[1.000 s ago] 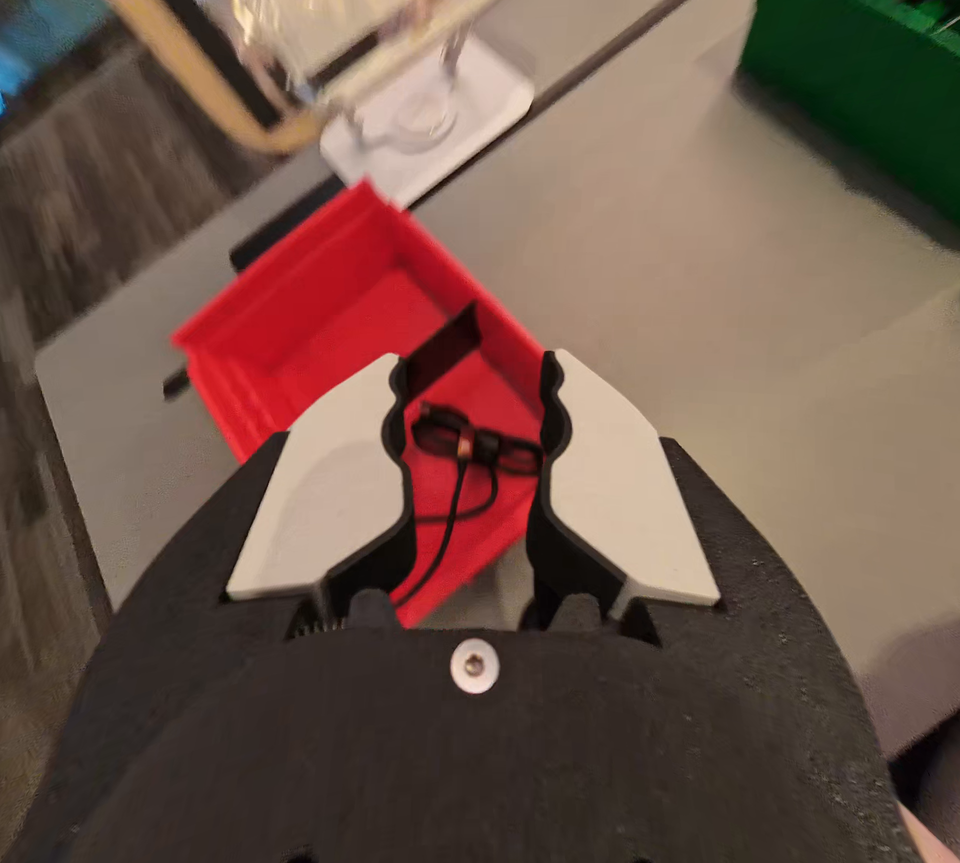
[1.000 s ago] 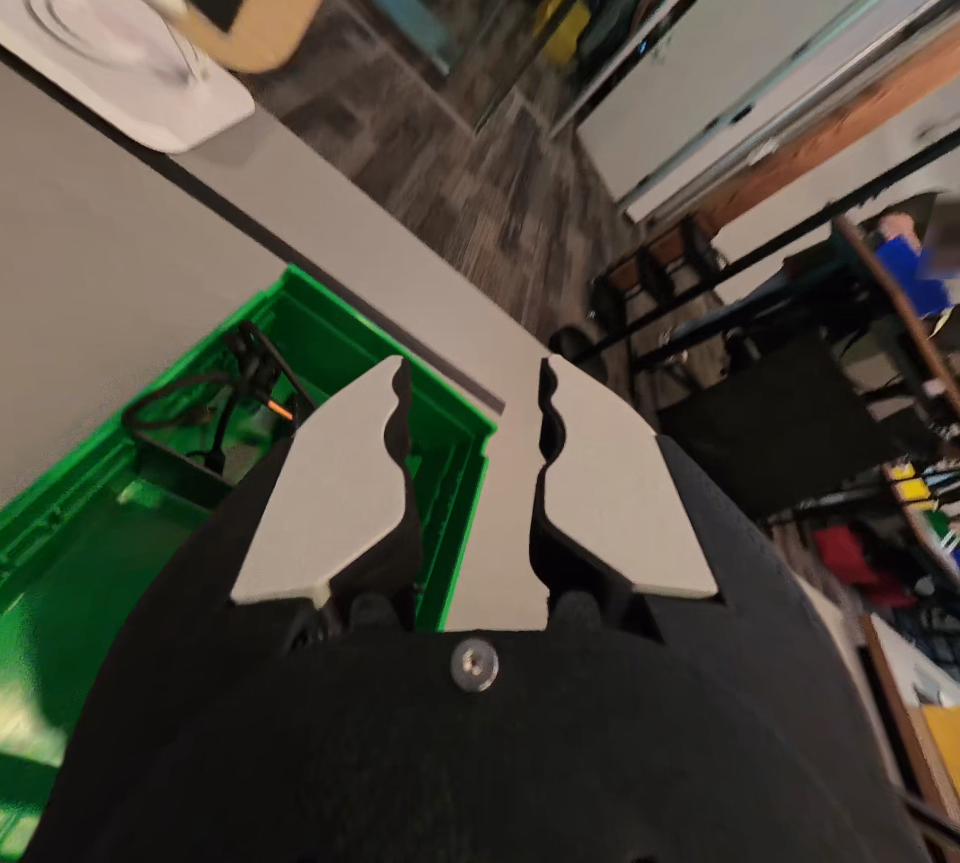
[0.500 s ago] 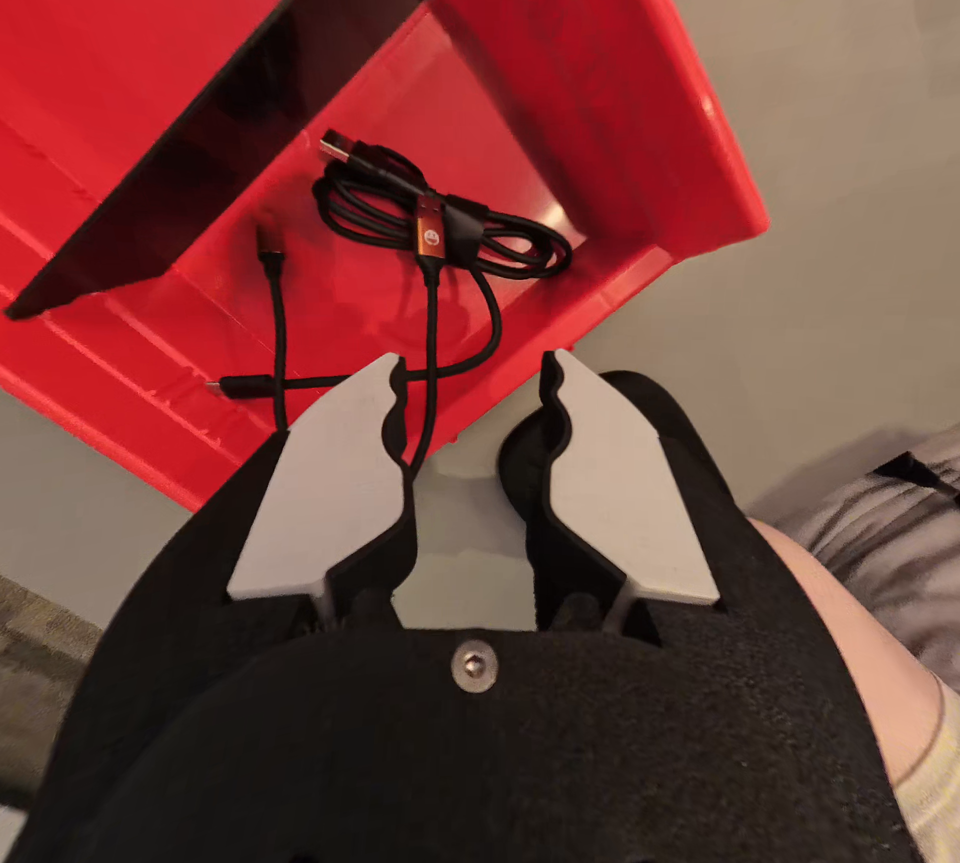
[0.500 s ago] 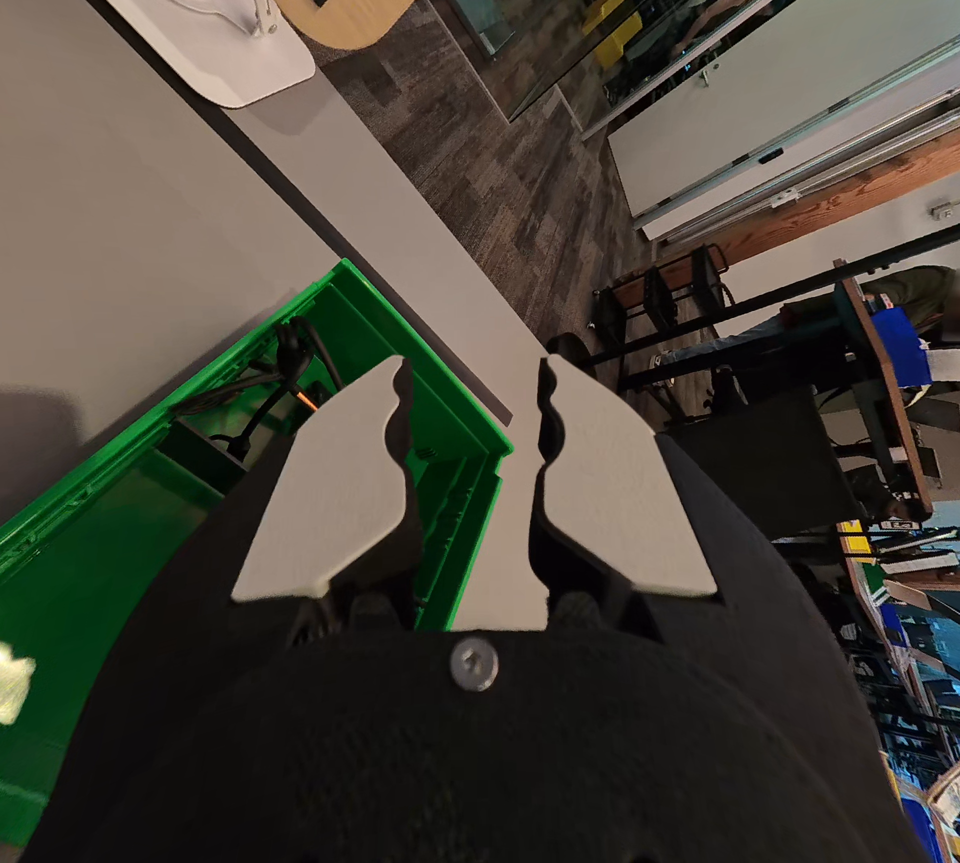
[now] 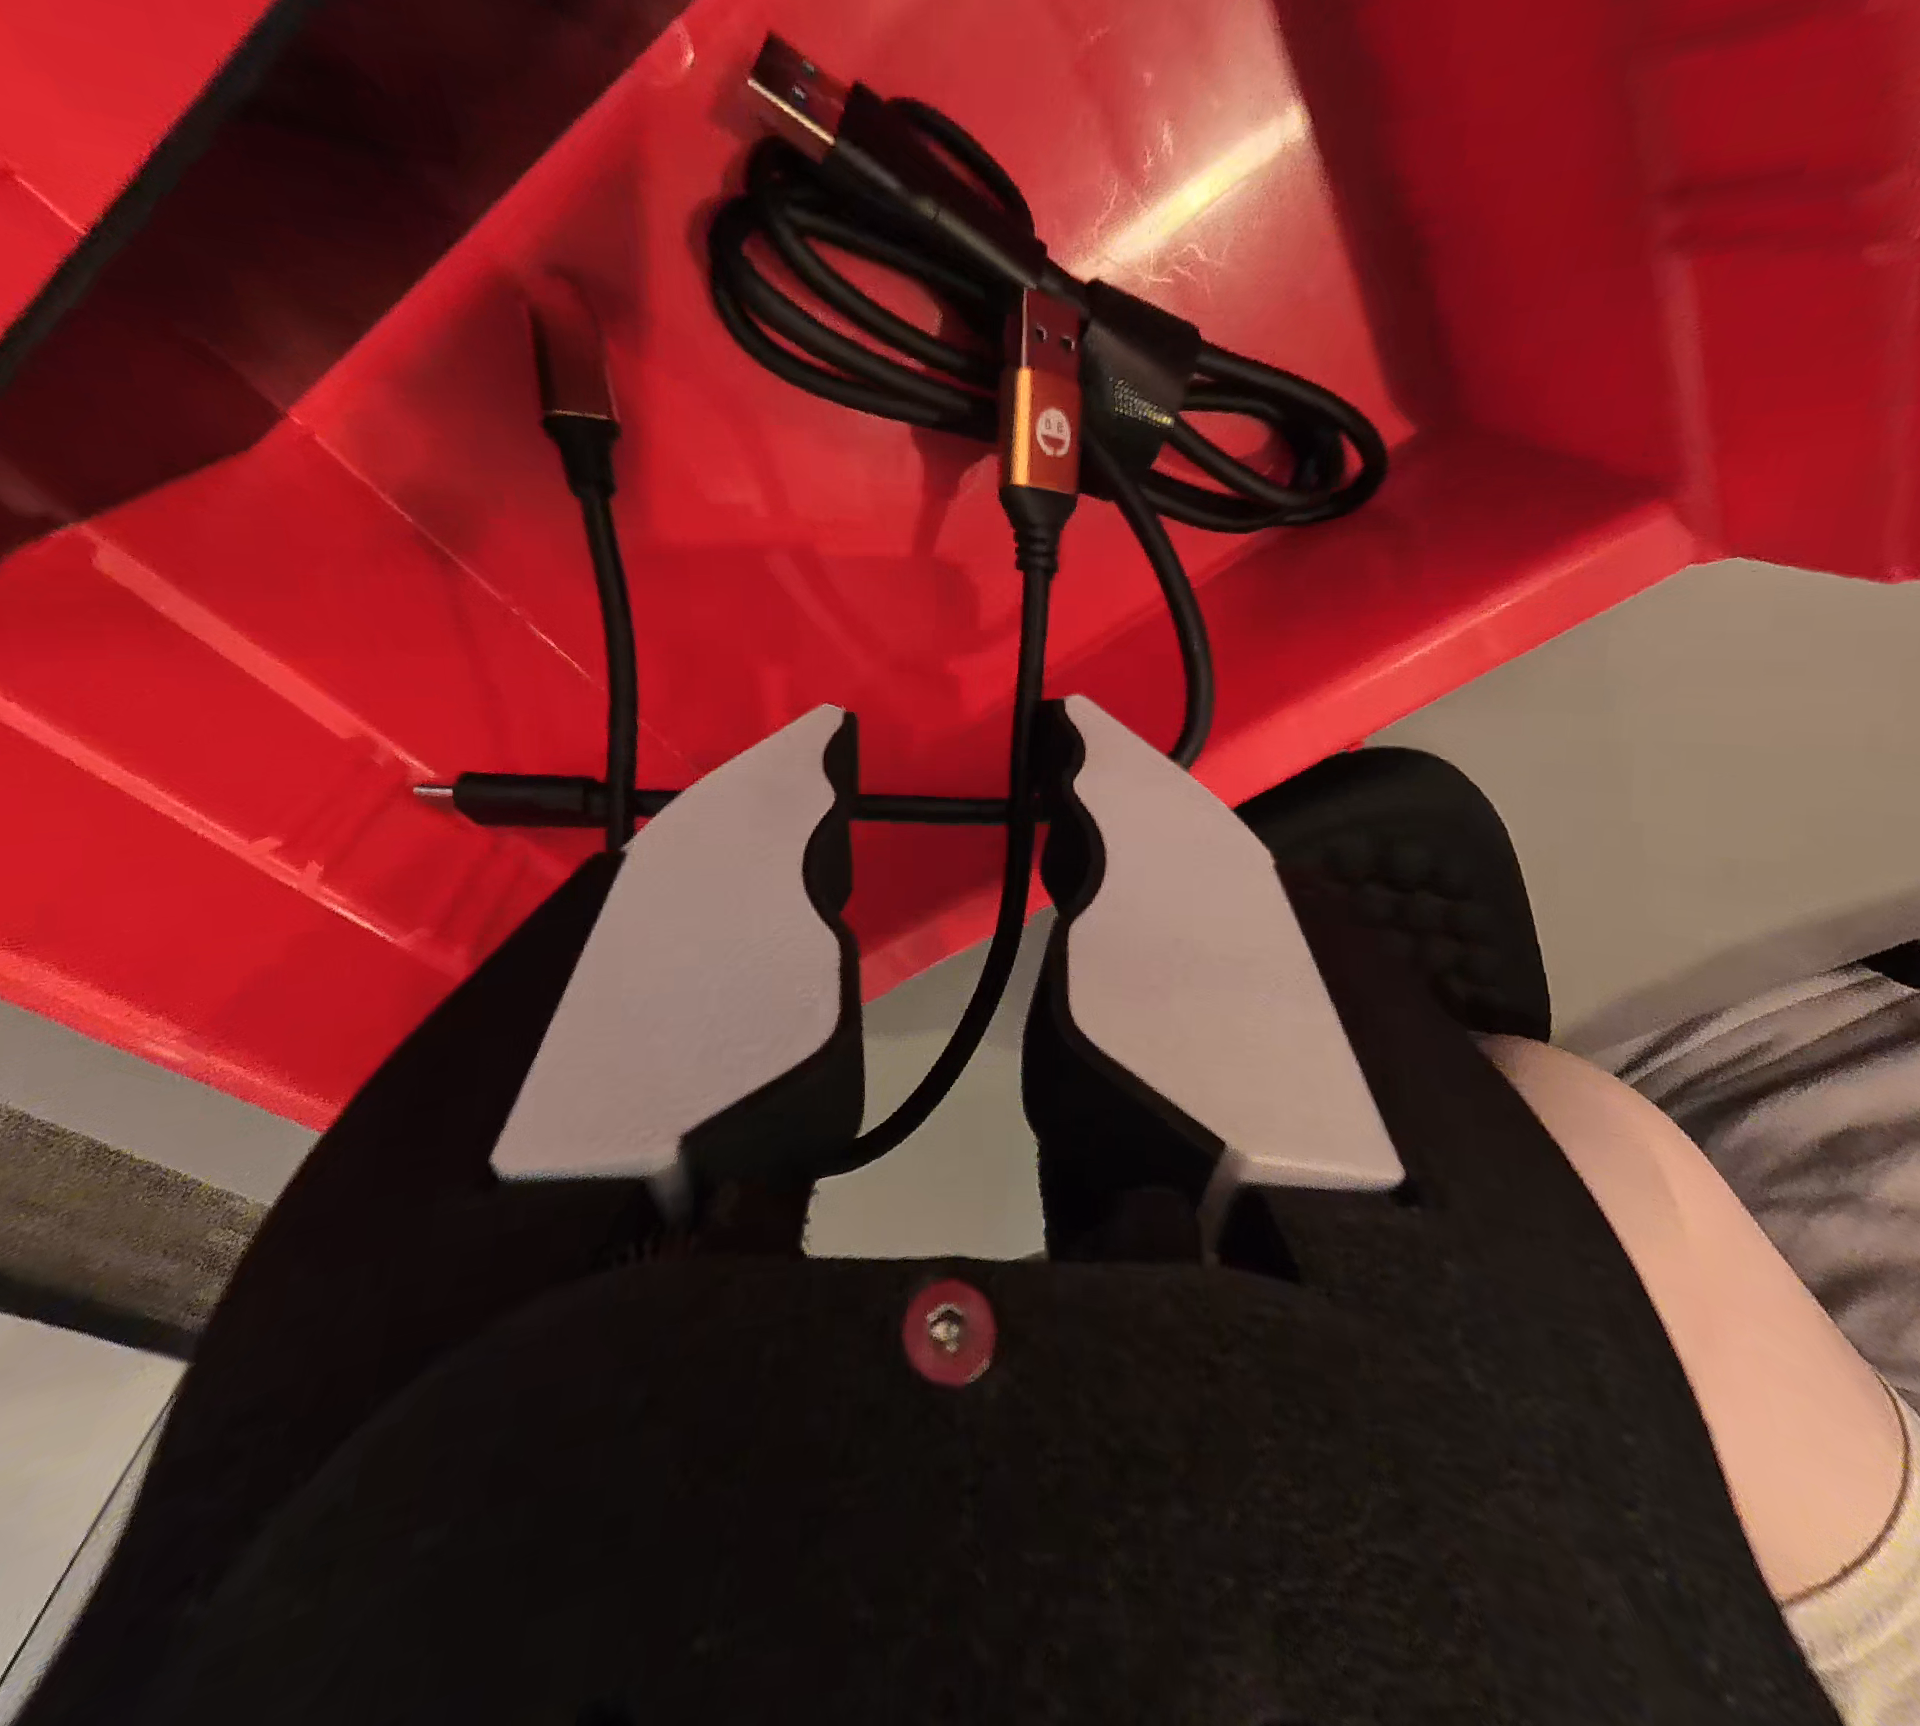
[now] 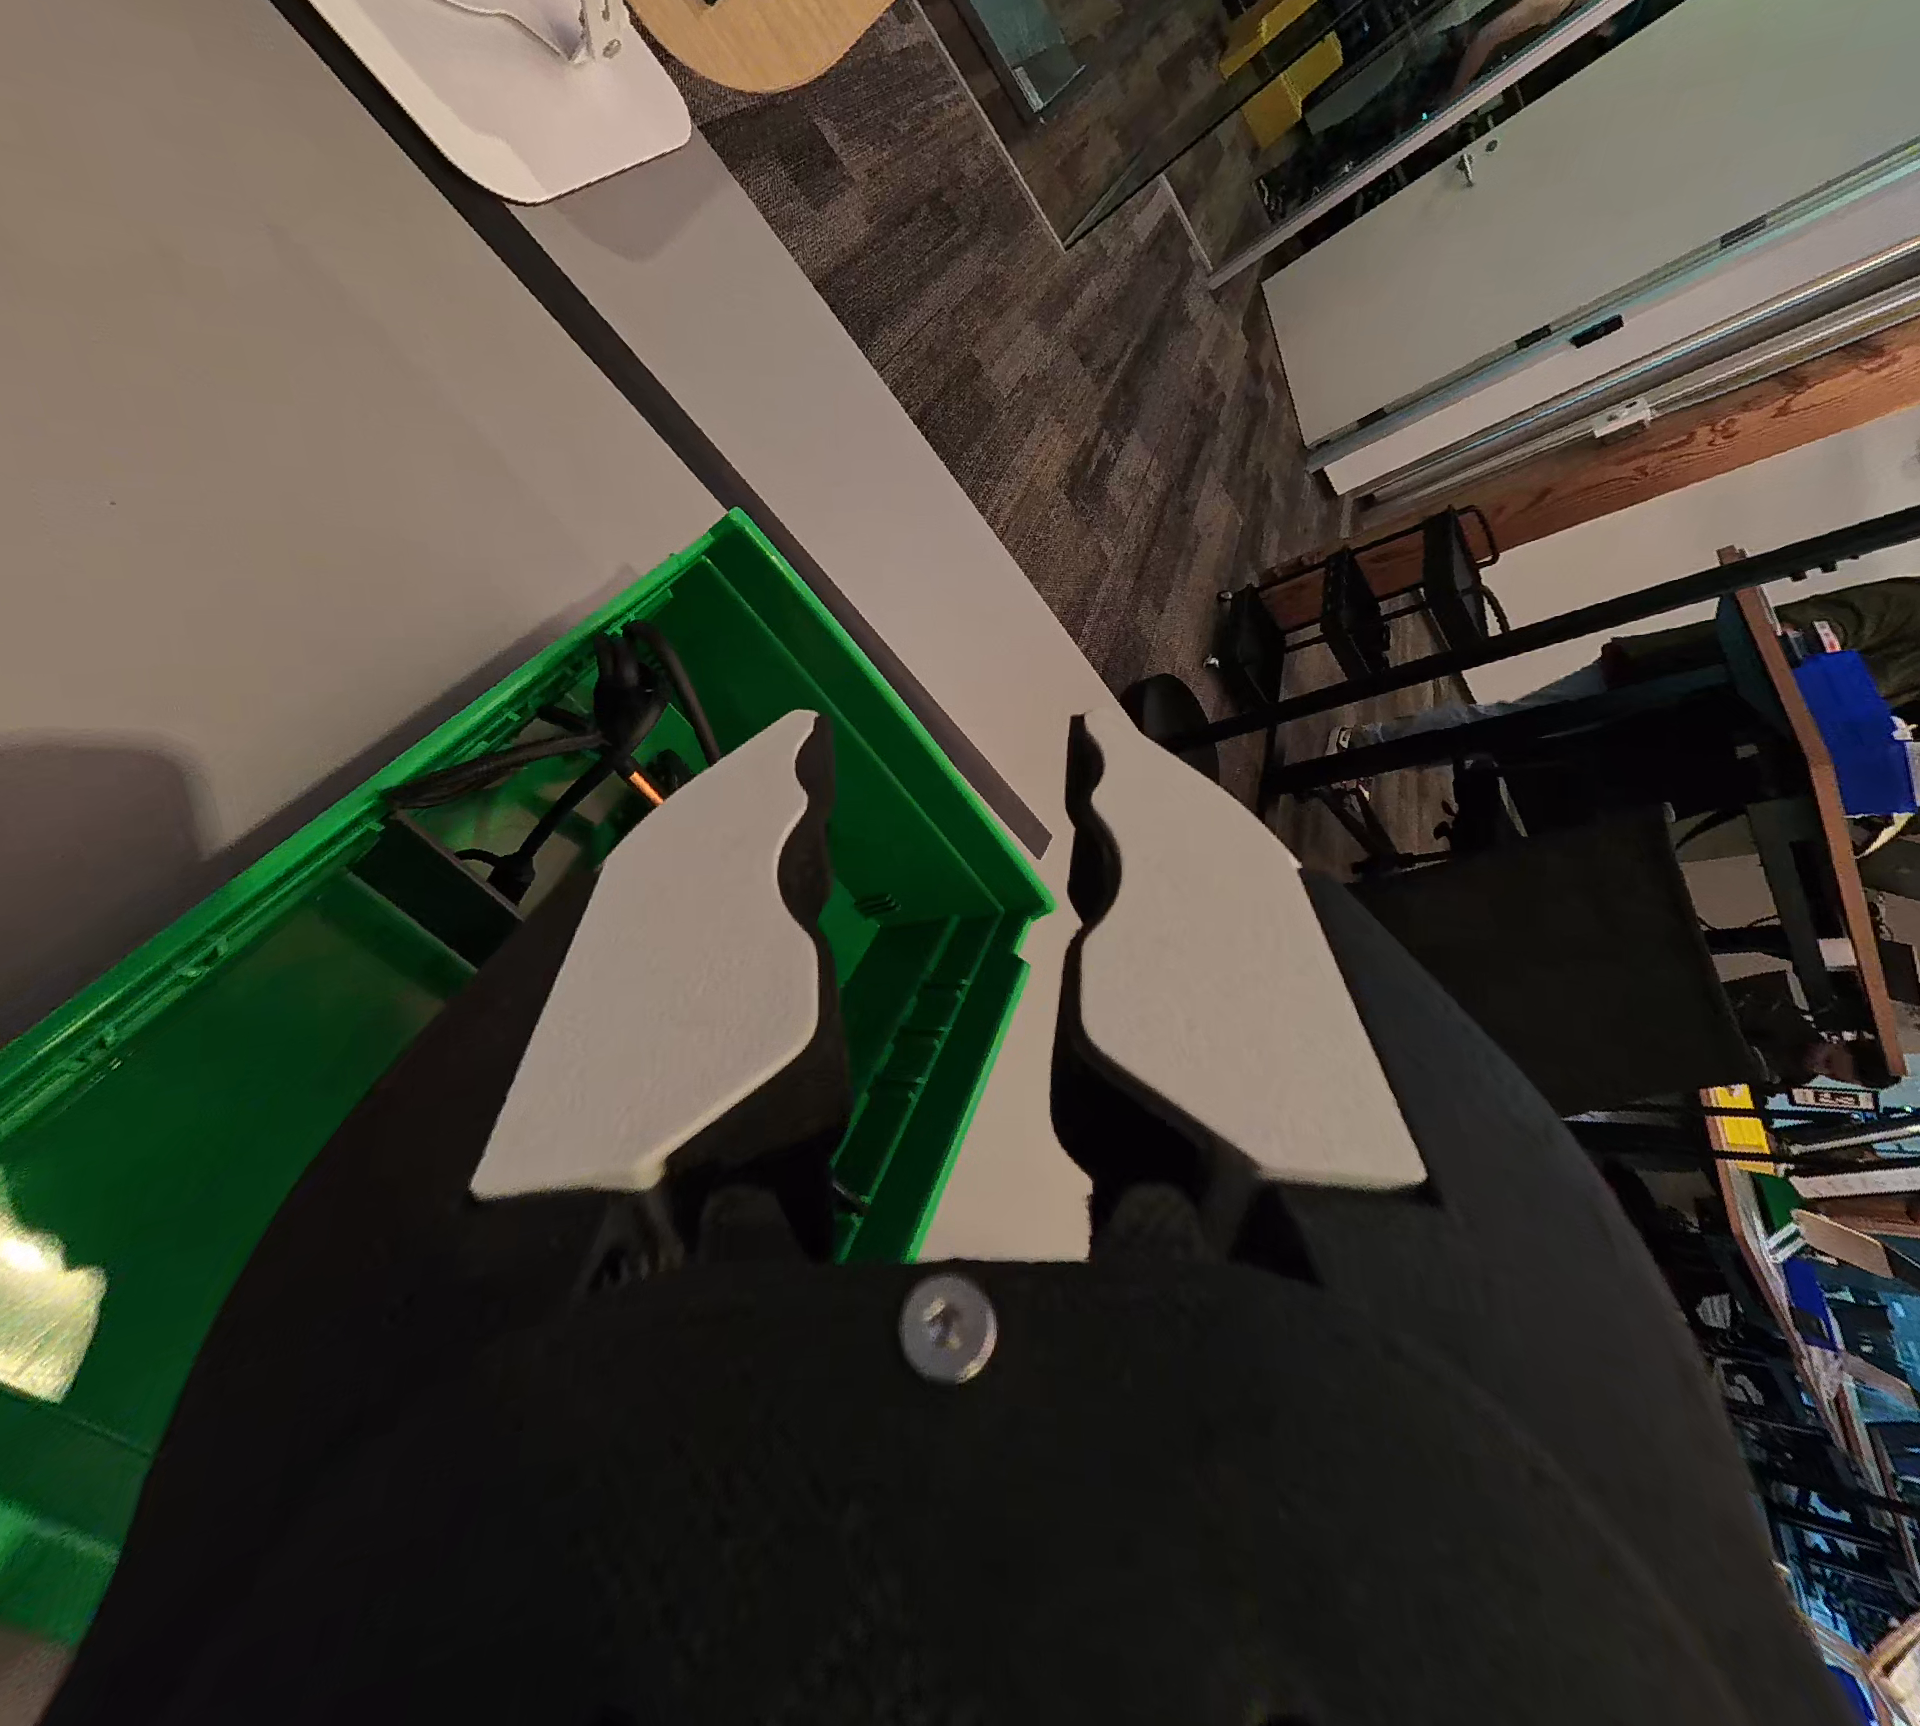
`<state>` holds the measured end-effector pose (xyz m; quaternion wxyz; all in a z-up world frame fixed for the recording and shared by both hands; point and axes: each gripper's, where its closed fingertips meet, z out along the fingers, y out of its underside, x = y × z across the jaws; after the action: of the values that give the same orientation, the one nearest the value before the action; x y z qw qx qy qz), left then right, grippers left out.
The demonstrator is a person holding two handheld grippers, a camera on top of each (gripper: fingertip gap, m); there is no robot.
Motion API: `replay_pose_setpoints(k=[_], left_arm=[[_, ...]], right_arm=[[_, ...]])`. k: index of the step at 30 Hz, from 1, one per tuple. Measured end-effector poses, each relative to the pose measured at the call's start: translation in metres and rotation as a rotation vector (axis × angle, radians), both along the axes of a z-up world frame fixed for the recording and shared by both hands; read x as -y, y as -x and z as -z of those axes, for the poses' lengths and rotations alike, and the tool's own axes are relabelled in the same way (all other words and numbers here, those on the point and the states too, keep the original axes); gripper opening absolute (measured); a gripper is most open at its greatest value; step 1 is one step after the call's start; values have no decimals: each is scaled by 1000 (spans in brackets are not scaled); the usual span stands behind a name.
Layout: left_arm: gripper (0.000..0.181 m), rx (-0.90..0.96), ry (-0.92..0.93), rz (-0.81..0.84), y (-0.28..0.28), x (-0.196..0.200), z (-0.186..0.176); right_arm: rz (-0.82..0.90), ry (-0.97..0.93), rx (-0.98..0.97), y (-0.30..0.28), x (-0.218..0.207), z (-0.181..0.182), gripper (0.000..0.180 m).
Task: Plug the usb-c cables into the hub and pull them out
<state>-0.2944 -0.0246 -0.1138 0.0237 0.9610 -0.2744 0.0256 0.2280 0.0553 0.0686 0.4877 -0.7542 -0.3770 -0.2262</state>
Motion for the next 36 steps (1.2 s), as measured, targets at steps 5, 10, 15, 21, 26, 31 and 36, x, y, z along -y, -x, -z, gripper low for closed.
replay_pose_setpoints(k=[5,10,15,21,26,31,36], left_arm=[[29,3,-9,14,-3,-2,-1],[29,12,-2,-11,3,0,0],[30,66,-30,-110,18,-6,1],[36,78,-94,-126,20,-15,-6],[51,66,-212,-131,18,-21,-31],[53,38,-393,-221,28,-33,-66],[63,-10,-464,-404,65,-40,-71]], right_arm=[[7,0,-5,-3,1,0,44],[134,48,-32,-38,5,9,44],[370,177,-143,-107,21,42,44],[546,372,-296,-154,39,95,44],[609,561,-419,-162,59,134,44],[656,691,-559,-147,75,144,44],[675,812,-562,-145,77,170,43]])
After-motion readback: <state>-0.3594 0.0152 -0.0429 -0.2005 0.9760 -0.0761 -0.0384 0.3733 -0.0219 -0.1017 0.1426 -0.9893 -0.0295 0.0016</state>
